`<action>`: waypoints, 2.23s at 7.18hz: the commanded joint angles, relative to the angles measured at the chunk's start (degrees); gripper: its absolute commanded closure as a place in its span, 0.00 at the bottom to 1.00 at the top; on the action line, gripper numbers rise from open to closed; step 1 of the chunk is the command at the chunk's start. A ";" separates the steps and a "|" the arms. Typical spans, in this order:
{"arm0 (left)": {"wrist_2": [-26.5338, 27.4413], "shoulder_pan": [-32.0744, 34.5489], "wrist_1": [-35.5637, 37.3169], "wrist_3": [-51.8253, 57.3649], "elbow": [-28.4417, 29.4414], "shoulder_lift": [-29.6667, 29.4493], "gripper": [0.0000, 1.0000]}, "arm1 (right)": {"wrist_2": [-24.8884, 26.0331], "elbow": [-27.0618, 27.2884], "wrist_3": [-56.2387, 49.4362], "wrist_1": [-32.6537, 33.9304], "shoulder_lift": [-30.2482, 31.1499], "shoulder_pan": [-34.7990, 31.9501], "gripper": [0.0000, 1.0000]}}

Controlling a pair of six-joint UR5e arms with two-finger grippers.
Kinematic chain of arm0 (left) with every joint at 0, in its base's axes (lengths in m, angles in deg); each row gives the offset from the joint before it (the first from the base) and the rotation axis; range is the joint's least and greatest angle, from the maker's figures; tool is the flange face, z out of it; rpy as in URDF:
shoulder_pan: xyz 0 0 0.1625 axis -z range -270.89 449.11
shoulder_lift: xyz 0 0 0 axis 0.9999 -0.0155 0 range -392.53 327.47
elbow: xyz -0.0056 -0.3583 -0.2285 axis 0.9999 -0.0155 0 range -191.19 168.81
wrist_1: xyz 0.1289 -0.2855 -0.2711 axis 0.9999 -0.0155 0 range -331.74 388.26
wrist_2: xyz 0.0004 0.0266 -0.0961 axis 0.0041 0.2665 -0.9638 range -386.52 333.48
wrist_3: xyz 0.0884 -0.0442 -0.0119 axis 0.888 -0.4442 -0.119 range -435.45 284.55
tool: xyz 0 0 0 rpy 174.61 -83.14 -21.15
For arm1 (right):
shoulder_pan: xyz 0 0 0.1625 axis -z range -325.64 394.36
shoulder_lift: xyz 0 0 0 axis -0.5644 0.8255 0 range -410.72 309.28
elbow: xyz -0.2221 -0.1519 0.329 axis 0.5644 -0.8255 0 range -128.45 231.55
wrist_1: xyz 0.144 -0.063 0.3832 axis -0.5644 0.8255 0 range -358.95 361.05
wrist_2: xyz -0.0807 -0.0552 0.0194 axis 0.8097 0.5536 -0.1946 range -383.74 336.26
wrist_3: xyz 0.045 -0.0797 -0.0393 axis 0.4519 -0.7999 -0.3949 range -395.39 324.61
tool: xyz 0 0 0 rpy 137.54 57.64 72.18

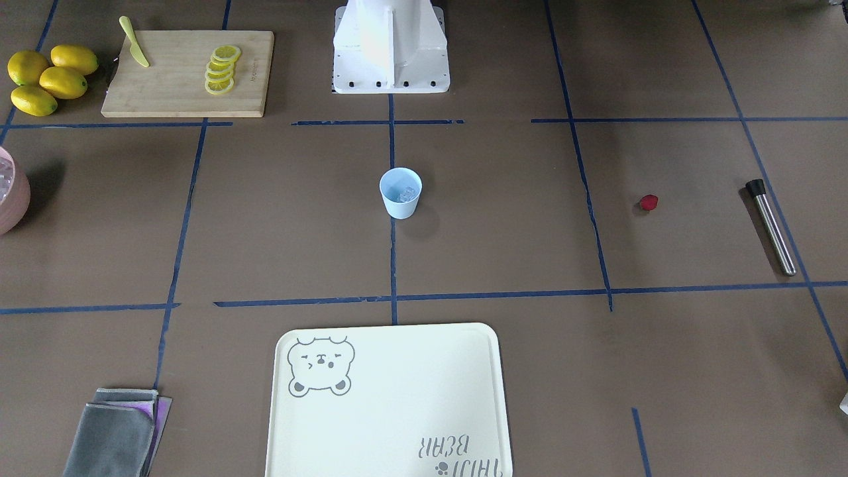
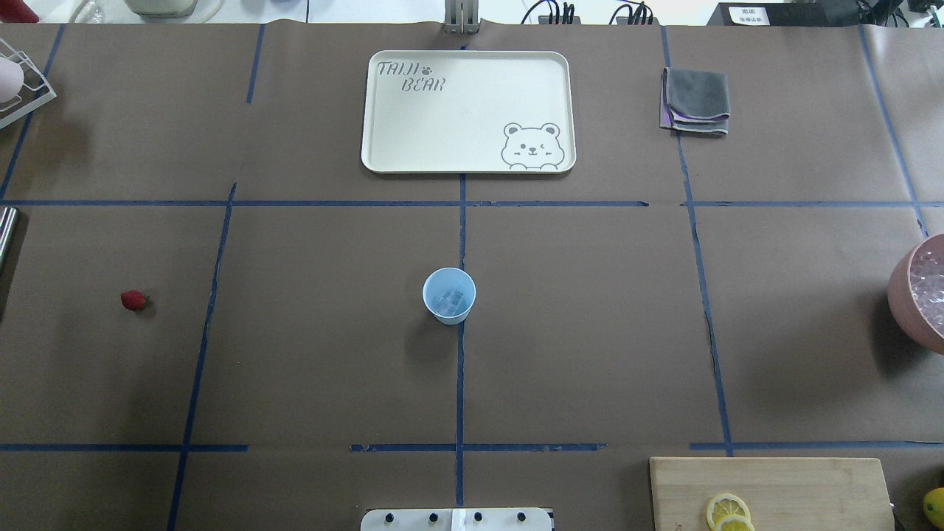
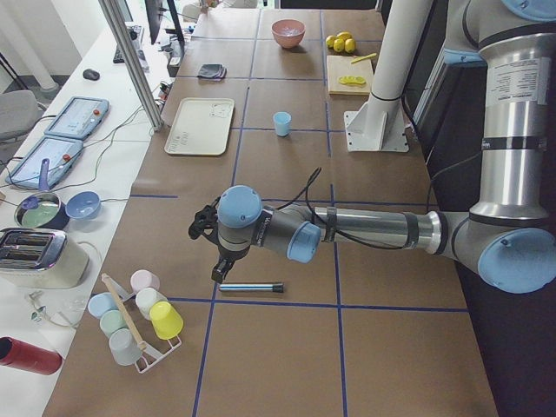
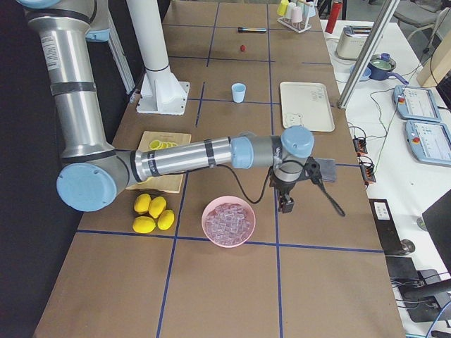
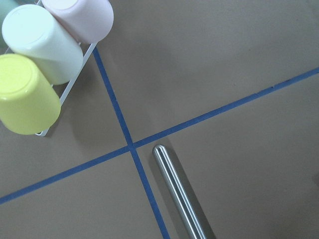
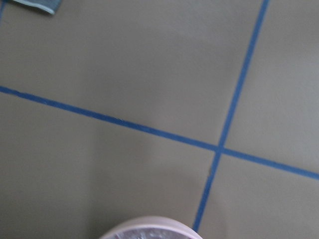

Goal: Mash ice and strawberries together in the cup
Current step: 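Move the left gripper over the red strawberry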

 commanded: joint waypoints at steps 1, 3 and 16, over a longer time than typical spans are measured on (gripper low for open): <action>0.20 -4.87 0.19 -0.23 -0.14 -0.99 0.00 | 0.23 4.36 -0.18 -3.72 9.50 -2.13 0.00; 0.64 -10.86 -0.32 -17.35 -2.32 -2.48 0.00 | 0.14 5.70 0.26 -3.82 9.62 -2.13 0.00; 22.00 -42.79 -12.46 -54.99 -2.87 -1.17 0.12 | 0.05 5.79 0.53 -4.00 9.44 -2.13 0.00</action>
